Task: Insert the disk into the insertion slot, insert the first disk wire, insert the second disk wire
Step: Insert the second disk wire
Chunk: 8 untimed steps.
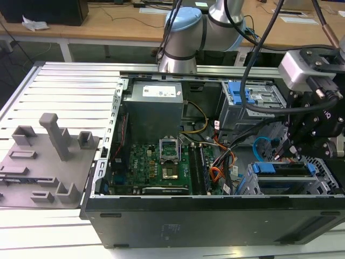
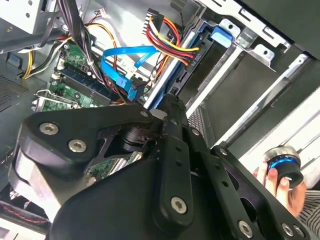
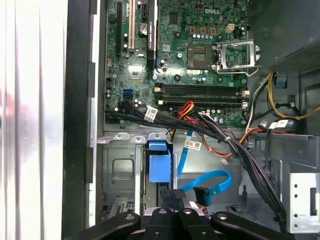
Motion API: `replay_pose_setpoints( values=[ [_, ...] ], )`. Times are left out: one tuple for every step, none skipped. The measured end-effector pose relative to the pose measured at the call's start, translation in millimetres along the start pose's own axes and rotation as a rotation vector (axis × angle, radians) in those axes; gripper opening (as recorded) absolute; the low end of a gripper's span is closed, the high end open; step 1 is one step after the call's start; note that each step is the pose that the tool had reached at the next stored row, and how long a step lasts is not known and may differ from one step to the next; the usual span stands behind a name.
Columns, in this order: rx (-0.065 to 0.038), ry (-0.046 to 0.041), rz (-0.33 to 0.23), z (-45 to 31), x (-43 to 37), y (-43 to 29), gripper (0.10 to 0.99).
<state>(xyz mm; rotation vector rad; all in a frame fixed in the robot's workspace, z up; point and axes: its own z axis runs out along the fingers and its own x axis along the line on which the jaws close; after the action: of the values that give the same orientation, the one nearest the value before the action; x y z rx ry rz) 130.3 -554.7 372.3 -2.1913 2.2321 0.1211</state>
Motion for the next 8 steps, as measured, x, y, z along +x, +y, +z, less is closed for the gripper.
replay_pose_setpoints(
  values=[
    [0.000, 0.0001, 0.000, -4.2, -0.4, 0.2, 0.106],
    [0.000, 0.0001, 0.000, -7.1, -0.7, 0.3, 0.106],
    [0.000, 0.0000, 0.000, -9.9, -0.9, 0.5, 0.106],
    [0.000, 0.0000, 0.000, -15.5, -1.5, 0.8, 0.106],
    [0.000, -0.0001, 0.000, -21.1, -1.9, 1.0, 0.106],
    [0.000, -0.0004, 0.000, -21.5, -1.9, 1.0, 0.106],
    [0.000, 0.0000, 0.000, -21.9, -1.9, 1.1, 0.106],
    [0.000, -0.0001, 0.000, -21.9, -2.0, 1.0, 0.106]
  ],
)
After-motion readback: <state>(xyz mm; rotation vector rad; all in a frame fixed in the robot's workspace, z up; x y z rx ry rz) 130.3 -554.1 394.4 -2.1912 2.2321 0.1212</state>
